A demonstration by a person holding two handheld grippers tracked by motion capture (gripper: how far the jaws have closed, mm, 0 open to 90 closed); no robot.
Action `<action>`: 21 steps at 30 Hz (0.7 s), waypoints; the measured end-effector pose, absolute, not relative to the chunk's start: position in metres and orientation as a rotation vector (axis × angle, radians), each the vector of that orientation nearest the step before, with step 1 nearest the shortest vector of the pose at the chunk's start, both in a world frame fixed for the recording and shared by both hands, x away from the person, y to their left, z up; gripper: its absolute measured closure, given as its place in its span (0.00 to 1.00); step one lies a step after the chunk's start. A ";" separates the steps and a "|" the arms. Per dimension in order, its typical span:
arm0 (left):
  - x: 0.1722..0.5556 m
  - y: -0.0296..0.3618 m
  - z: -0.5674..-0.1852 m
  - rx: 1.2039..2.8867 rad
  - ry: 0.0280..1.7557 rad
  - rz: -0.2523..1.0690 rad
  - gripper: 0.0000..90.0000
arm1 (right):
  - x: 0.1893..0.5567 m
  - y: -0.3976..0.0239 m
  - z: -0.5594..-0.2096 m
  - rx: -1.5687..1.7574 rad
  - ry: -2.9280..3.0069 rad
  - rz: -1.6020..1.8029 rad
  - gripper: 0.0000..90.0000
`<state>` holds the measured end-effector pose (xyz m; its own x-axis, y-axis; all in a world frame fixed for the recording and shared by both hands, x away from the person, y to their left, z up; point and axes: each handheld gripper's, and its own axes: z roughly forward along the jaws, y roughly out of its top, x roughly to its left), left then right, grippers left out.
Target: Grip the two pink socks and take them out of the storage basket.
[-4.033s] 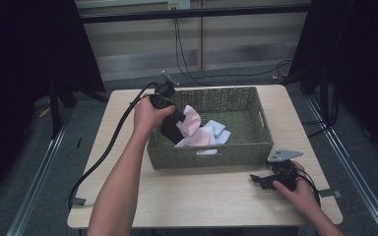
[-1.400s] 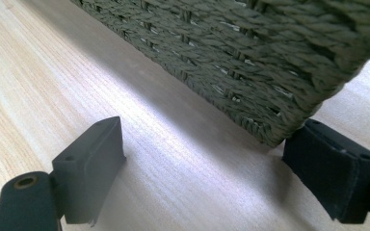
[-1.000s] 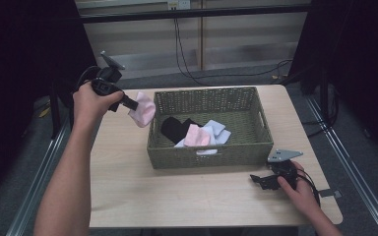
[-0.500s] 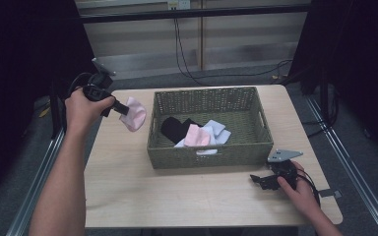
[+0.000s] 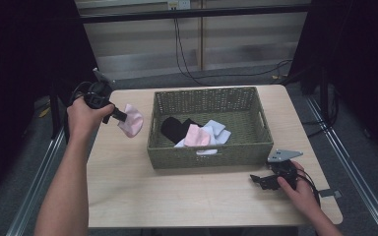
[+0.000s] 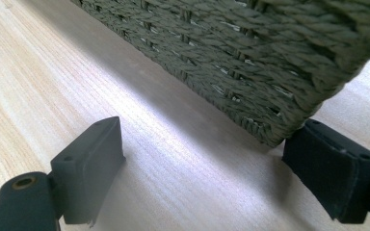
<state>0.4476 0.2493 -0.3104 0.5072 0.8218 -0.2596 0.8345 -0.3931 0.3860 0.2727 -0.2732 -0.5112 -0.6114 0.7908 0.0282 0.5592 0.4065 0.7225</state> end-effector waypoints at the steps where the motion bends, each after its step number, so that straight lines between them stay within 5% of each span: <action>1: 0.448 0.248 -0.313 2.284 1.367 -0.035 0.97 | 0.273 -0.273 -0.511 1.172 2.349 1.023 0.15; 15: 0.451 0.242 -0.344 2.316 1.384 -0.038 0.95 | 0.273 -0.273 -0.511 1.171 2.350 1.024 0.15; 21: 0.452 0.243 -0.348 2.290 1.394 0.021 0.72 | 0.273 -0.273 -0.511 1.169 2.350 1.024 0.15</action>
<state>0.4522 0.2435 -0.3476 0.4875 0.8454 -0.2182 0.8385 -0.3835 0.3872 0.2727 -0.2732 -0.5113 -0.6127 0.7898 0.0282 0.5583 0.4073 0.7228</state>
